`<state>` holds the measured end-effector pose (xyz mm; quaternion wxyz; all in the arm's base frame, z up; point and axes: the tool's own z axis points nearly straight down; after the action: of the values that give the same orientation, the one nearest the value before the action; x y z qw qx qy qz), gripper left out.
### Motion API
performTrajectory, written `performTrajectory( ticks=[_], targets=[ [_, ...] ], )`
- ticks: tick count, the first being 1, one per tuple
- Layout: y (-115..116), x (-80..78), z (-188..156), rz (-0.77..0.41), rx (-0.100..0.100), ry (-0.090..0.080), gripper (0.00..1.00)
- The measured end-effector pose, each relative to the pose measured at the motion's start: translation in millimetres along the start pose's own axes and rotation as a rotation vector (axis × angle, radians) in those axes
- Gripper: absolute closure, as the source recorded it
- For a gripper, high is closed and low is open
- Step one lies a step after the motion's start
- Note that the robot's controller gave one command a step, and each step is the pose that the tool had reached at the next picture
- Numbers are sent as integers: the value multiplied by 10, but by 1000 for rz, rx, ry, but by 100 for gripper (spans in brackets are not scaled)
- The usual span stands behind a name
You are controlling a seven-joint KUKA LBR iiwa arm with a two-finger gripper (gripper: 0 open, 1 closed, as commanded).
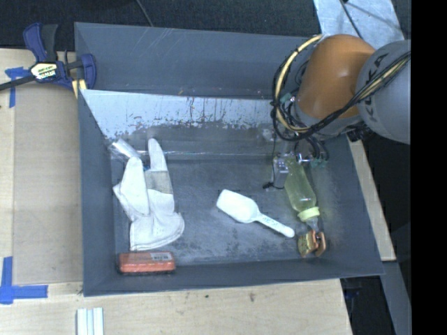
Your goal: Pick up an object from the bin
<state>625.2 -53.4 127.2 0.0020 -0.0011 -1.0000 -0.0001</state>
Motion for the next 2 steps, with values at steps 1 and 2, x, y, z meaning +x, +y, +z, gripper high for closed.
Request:
performTrajectory(
  ticks=[1,2],
  targets=[
    [1,-16,-53,-1,1,-8,0],
    [152,370,401,31,1,-12,0]
  ],
)
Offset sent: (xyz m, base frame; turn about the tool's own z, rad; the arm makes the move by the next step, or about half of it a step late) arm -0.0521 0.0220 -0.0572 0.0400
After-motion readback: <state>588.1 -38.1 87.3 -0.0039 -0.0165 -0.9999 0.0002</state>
